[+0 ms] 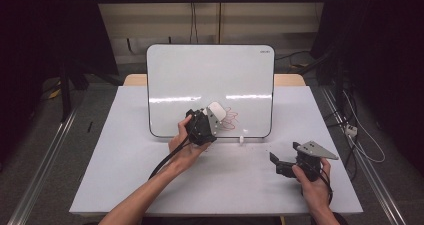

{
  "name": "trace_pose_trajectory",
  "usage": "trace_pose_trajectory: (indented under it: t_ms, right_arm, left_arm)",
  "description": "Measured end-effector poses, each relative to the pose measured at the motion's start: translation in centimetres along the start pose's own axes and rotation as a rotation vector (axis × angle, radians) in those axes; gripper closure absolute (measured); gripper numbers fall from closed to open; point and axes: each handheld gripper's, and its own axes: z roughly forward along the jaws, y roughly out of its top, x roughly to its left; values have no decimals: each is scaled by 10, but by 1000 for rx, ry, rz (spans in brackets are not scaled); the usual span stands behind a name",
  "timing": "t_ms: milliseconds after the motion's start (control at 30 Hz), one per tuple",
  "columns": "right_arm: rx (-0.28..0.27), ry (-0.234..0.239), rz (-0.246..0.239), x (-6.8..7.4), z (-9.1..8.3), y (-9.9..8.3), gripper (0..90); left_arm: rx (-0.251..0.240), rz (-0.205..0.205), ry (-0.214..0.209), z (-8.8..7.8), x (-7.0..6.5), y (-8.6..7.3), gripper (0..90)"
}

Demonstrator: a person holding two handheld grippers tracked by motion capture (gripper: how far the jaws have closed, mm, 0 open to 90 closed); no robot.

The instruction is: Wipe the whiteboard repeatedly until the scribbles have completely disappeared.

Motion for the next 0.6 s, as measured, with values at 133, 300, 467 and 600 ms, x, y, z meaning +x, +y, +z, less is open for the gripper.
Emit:
trace_pose_trajectory:
  t_ms: [133,300,467,600]
  right_arm:
    - [0,1,-1,0,0,0,62]
    - [-1,2,0,0,0,0,62]
    - [0,1,0,-1,0,0,62]
    - [2,0,4,0,0,0,62]
  left_arm:
    - [-6,2,10,0,11,4,311]
    - [-16,-41,25,-1,34,7,311]
    - [-18,-81,35,-3,51,6,311]
    - [-9,-106,50,-3,47,7,311]
